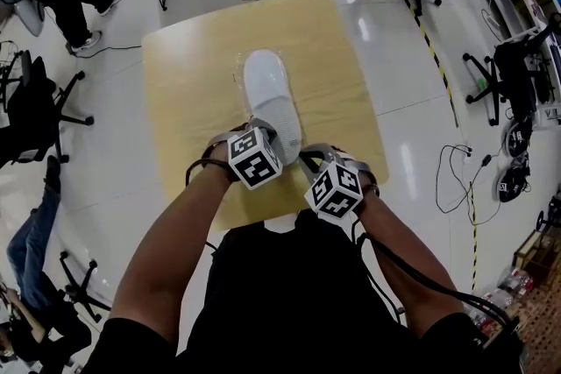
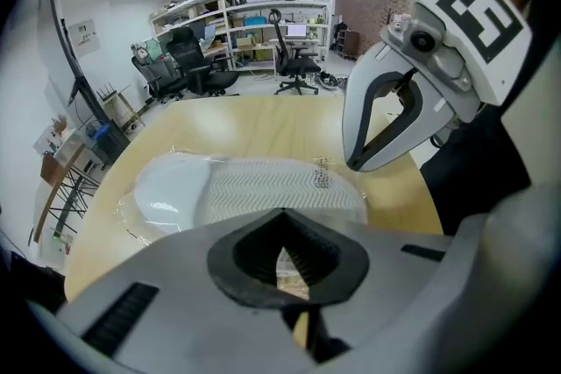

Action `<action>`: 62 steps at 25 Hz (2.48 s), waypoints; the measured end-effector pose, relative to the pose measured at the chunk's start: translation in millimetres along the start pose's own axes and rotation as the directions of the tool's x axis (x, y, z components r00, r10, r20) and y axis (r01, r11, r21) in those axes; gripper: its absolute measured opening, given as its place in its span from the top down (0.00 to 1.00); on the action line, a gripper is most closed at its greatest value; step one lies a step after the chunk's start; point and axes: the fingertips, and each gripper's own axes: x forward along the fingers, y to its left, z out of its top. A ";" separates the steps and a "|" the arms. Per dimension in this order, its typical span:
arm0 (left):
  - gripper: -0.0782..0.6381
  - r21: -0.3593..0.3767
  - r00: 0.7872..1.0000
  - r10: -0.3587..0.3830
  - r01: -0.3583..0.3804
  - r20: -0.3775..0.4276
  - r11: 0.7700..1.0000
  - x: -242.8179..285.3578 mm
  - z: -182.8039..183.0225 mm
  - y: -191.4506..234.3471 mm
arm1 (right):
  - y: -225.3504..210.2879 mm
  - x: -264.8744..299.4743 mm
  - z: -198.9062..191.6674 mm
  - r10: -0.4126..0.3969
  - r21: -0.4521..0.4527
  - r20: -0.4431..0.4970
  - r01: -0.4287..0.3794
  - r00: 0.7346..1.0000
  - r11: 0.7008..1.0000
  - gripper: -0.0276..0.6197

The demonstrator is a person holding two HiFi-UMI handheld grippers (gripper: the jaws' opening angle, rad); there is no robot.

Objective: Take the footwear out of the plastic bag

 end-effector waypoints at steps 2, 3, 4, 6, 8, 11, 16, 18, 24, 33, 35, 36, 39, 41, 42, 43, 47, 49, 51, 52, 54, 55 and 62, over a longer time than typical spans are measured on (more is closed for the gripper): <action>0.88 -0.003 1.000 0.006 -0.006 -0.013 1.000 0.9 -1.1 0.7 | 4.3 -1.2 0.8 0.000 -0.027 -0.002 0.000 1.000 1.000 0.95; 0.88 -0.009 1.000 0.010 -0.010 -0.016 1.000 1.1 -1.5 1.4 | 7.2 -2.5 1.1 -0.001 -0.045 -0.001 0.001 1.000 0.999 0.95; 0.88 -0.014 1.000 0.015 -0.015 -0.017 1.000 1.3 -1.7 2.2 | 10.8 -4.1 0.8 -0.001 -0.065 0.001 0.001 1.000 0.998 0.95; 0.88 -0.023 1.000 0.025 -0.025 -0.014 0.999 2.1 -1.6 3.1 | 20.1 -7.9 -2.4 -0.001 -0.115 0.004 0.001 1.000 0.993 0.95; 0.88 -0.035 1.000 0.020 -0.020 -0.010 0.999 2.7 -2.0 1.6 | 30.6 -10.0 -7.7 0.000 -0.167 0.003 0.000 1.000 0.986 0.95; 0.88 -0.059 1.000 0.008 -0.009 -0.013 0.998 2.1 -3.1 1.0 | 40.5 -7.9 -17.3 -0.005 -0.226 -0.010 0.003 1.000 0.974 0.95; 0.88 -0.100 1.000 0.002 -0.003 -0.010 0.995 2.3 -1.3 2.9 | 43.8 -5.3 -31.3 -0.007 -0.241 -0.031 -0.001 0.999 0.970 0.89; 0.88 -0.129 1.000 -0.005 0.004 -0.002 0.992 2.3 -1.4 3.1 | 44.1 -7.6 -34.3 -0.003 -0.235 -0.039 -0.007 0.999 0.972 0.87; 0.88 -0.252 0.999 -0.040 0.047 0.033 0.967 0.6 -1.6 6.9 | 29.8 -38.8 -3.9 -0.021 -0.155 0.036 0.027 0.999 0.988 0.87; 0.88 -0.430 0.979 -0.140 0.190 0.146 0.882 -4.0 7.1 14.9 | 30.6 15.5 43.2 0.043 -0.256 -0.044 -0.053 0.998 0.965 0.69; 0.88 -0.451 0.975 -0.151 0.210 0.163 0.867 -4.4 7.6 14.2 | 34.9 27.6 35.9 0.061 -0.277 -0.091 -0.084 0.994 0.957 0.71; 0.88 -0.454 0.974 -0.151 0.212 0.166 0.865 -4.5 7.6 13.9 | 37.8 29.7 35.1 0.072 -0.279 -0.096 -0.096 0.993 0.956 0.74; 0.88 -0.447 0.976 -0.138 0.202 0.171 0.871 -4.2 7.5 14.3 | 46.8 27.7 37.0 0.078 -0.312 -0.078 -0.099 0.994 0.945 0.83; 0.88 -0.449 0.975 -0.129 0.199 0.182 0.871 -4.0 6.7 15.0 | 51.4 24.8 37.9 0.053 -0.356 -0.060 -0.071 0.997 0.932 0.90; 0.88 -0.454 0.974 -0.127 0.200 0.187 0.868 -4.0 6.0 15.3 | 54.5 23.6 37.2 0.045 -0.377 -0.056 -0.062 0.997 0.924 0.94; 0.88 -0.460 0.973 -0.125 0.202 0.192 0.865 -4.2 5.3 15.6 | 58.3 22.3 35.6 0.042 -0.397 -0.055 -0.060 0.998 0.916 0.95; 0.88 -0.468 0.972 -0.122 0.205 0.201 0.860 -5.0 5.4 16.0 | 70.0 17.3 23.9 0.028 -0.474 -0.059 -0.053 0.998 0.879 0.95; 0.88 -0.470 0.973 -0.114 0.198 0.202 0.860 -5.0 5.0 15.8 | 75.0 14.5 15.9 0.030 -0.486 -0.063 -0.057 0.998 0.872 0.95; 0.88 -0.473 0.975 -0.095 0.180 0.199 0.862 -5.6 3.2 17.5 | 79.1 12.9 4.2 0.037 -0.480 -0.081 -0.071 0.996 0.875 0.95; 0.88 -0.475 0.977 -0.081 0.167 0.195 0.864 -6.5 1.5 19.1 | 79.9 12.3 -3.1 0.040 -0.466 -0.094 -0.080 0.995 0.881 0.93; 0.88 -0.485 0.980 -0.057 0.145 0.191 0.862 -8.2 -2.3 21.0 | 78.9 9.0 -19.9 0.047 -0.412 -0.122 -0.093 0.991 0.906 0.94; 0.88 -0.495 0.980 -0.049 0.140 0.192 0.858 -8.6 -3.3 20.9 | 76.6 5.3 -27.2 0.050 -0.369 -0.129 -0.094 0.990 0.925 0.94; 0.88 -0.545 0.977 -0.027 0.140 0.210 0.827 -9.2 -5.9 23.0 | 55.9 -16.5 25.9 0.105 0.041 0.094 -0.109 0.990 0.993 0.92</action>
